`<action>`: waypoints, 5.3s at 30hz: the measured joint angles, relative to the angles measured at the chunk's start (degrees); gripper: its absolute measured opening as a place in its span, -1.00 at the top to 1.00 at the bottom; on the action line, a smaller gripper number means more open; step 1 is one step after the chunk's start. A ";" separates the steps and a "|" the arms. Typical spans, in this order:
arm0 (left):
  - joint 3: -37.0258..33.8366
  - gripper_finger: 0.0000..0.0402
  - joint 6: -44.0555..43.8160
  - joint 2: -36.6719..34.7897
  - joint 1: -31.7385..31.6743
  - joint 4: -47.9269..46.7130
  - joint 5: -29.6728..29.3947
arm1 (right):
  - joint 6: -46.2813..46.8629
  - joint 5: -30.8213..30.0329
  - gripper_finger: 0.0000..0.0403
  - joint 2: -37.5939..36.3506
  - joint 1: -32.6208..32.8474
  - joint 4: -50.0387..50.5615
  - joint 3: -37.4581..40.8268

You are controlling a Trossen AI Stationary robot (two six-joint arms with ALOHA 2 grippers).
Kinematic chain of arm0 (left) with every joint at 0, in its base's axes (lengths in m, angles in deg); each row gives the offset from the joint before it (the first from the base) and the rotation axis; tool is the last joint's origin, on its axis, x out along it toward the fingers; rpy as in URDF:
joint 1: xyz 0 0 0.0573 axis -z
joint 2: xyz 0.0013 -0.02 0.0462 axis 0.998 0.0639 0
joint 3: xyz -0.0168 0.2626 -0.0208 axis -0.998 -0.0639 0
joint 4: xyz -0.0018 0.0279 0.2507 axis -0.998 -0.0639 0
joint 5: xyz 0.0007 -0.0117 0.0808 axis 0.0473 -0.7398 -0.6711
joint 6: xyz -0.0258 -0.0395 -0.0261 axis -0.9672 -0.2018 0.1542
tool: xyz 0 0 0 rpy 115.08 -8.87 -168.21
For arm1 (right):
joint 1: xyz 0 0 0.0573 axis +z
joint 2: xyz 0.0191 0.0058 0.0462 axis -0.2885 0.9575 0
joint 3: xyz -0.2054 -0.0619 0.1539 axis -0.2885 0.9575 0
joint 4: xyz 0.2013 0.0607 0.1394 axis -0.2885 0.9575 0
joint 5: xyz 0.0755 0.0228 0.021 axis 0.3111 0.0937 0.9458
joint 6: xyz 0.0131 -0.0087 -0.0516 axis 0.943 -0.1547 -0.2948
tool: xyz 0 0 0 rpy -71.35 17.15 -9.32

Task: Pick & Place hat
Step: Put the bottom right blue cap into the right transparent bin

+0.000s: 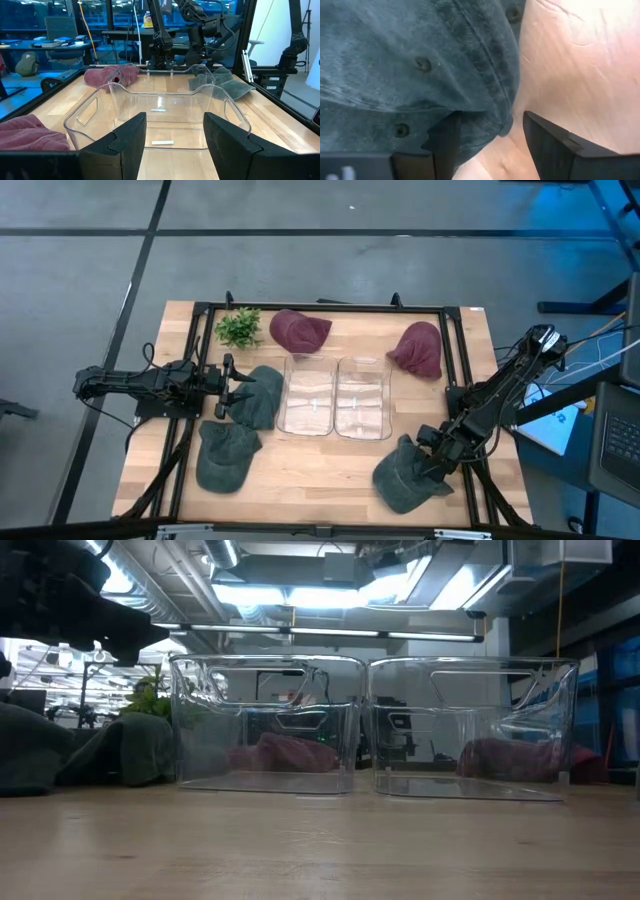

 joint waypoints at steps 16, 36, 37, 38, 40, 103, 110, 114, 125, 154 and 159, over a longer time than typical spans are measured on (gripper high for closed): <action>0.00 0.04 0.00 0.00 0.02 0.00 0.01 | -0.24 -0.15 0.52 -0.09 0.00 -0.60 1.65; 0.00 0.03 0.00 0.01 -0.01 -0.01 -0.01 | -3.31 1.00 0.82 0.04 0.00 -2.89 1.21; 0.00 0.03 0.00 0.00 0.00 0.00 0.00 | -3.48 1.12 0.82 0.04 0.00 -3.29 0.96; 0.00 0.03 0.00 -0.01 0.00 0.00 0.01 | -3.55 1.13 0.82 0.02 0.00 -3.73 0.75; 0.00 0.03 0.00 -0.02 -0.01 0.00 -0.01 | -3.89 1.12 0.82 0.02 0.00 -4.74 0.51; 0.00 0.04 0.00 -0.01 -0.01 -0.02 0.00 | -48.35 -17.18 0.82 -18.10 0.00 -8.39 -38.26; 0.00 0.04 0.00 -0.01 0.01 -0.01 0.01 | -48.37 -18.43 0.82 -17.96 -0.02 -8.37 -38.26; 0.00 0.04 0.00 -0.01 -0.01 -0.02 -0.01 | -48.65 -19.94 0.82 -17.63 -1.85 -8.36 -38.26; 0.00 0.04 0.00 0.00 -0.01 0.00 0.01 | -56.24 -23.11 0.82 -16.01 -16.43 -8.33 -38.26; 0.00 0.03 0.00 0.01 0.02 -0.02 0.01 | -56.87 -16.95 0.82 -12.48 -47.58 -8.45 -38.26; 0.00 0.03 0.00 0.01 0.00 -0.02 0.00 | -57.09 -12.83 0.82 -12.48 -49.09 -7.35 -38.26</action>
